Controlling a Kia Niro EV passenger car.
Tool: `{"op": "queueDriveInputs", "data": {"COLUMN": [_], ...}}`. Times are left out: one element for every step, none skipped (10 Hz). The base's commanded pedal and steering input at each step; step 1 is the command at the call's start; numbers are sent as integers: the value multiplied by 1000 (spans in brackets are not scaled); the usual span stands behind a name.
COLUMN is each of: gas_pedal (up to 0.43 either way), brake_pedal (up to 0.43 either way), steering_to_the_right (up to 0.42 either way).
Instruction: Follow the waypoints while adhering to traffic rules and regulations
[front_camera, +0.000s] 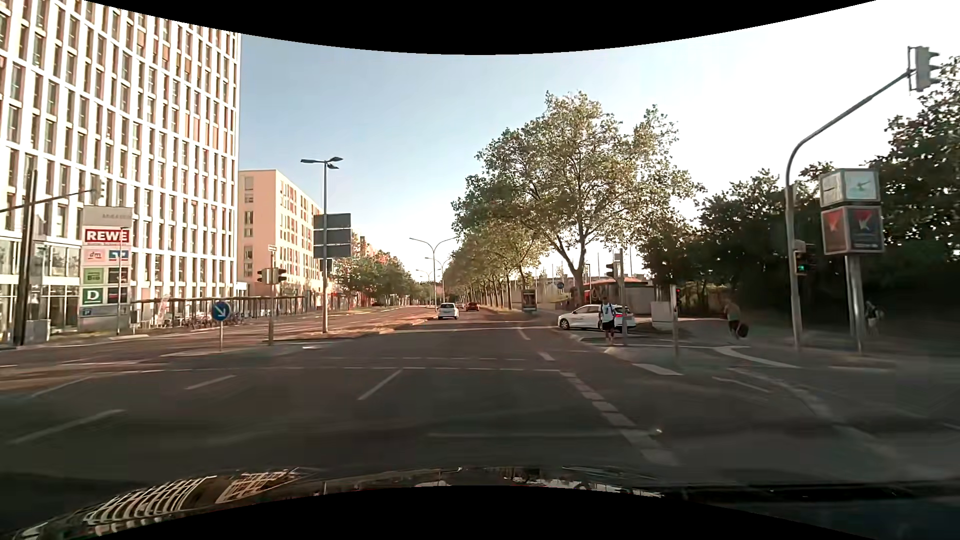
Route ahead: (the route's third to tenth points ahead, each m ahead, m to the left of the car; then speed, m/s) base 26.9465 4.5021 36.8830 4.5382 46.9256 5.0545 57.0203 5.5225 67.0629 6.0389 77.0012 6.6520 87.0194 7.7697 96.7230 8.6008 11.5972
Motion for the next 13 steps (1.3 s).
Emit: {"op": "queueDriveInputs", "data": {"gas_pedal": [169,157,150,138,138,138,138,138,138,138,138,138,130], "brake_pedal": [0,0,0,0,0,0,0,0,0,0,0,0,0], "steering_to_the_right": [-4,-4,-4,-4,-3,-3,-3,-3,-3,-3,-3,-3,-3]}}
